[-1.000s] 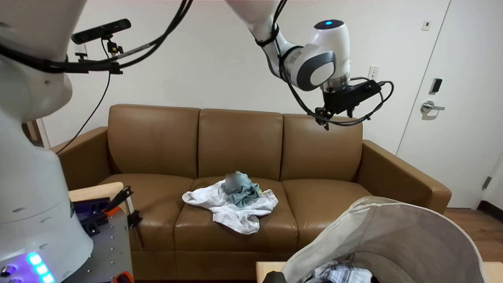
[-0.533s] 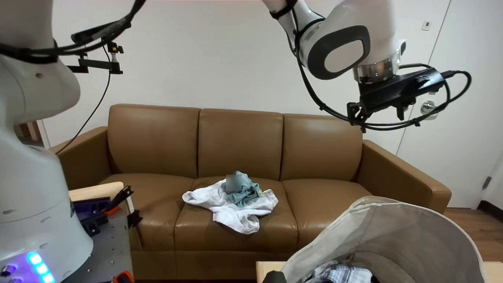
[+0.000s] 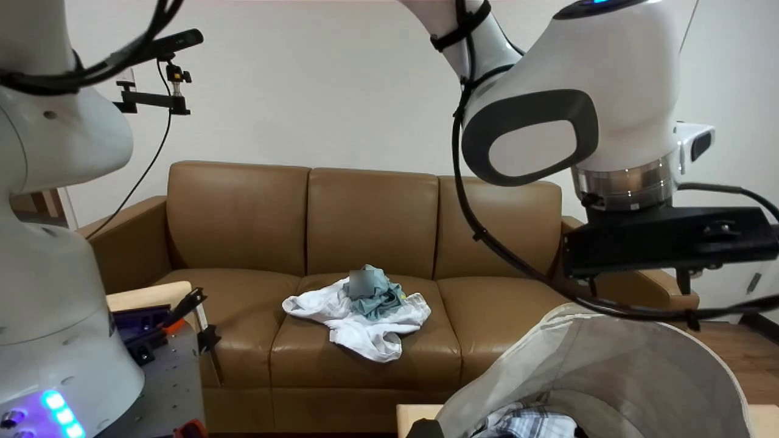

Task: Take the clothes out of the basket and put them on the couch

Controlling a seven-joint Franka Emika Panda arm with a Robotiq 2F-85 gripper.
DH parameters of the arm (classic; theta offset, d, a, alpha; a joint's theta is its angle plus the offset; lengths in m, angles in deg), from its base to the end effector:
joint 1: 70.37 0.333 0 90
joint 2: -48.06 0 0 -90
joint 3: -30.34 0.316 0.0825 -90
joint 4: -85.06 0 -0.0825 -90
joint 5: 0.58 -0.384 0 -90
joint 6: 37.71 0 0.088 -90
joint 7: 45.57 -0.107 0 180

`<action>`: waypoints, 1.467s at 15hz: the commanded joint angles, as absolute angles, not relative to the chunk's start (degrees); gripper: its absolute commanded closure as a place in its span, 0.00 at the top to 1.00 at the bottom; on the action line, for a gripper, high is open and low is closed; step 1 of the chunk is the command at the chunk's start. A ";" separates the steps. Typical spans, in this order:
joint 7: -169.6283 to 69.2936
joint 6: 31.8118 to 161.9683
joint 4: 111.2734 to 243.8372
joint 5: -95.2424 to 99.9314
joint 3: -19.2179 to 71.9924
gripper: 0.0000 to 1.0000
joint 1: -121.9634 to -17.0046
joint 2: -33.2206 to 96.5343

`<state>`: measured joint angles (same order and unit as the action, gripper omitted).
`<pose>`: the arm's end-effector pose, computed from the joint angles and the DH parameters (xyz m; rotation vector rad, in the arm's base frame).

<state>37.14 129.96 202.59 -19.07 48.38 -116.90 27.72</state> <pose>0.5412 -0.3293 0.3279 2.6465 0.8198 0.7098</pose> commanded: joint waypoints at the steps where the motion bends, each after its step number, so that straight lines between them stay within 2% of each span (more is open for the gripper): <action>1: 37.31 133.42 207.65 -22.99 49.15 1.00 -120.09 29.05; 4: 38.57 130.31 206.89 -28.12 52.92 1.00 -122.21 27.11; 5: 37.09 131.52 206.75 -24.73 49.50 1.00 -120.35 27.31; 8: 35.02 132.31 205.65 -26.79 51.10 1.00 -119.67 26.16; 11: 24.60 137.07 205.37 -27.56 47.90 1.00 -116.59 25.08; 18: 13.79 148.25 206.26 -33.98 45.81 1.00 -116.63 17.55; 22: 6.93 144.84 206.90 -37.35 41.31 1.00 -113.97 13.29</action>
<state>11.38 146.55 206.74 -34.48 43.90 -116.07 15.71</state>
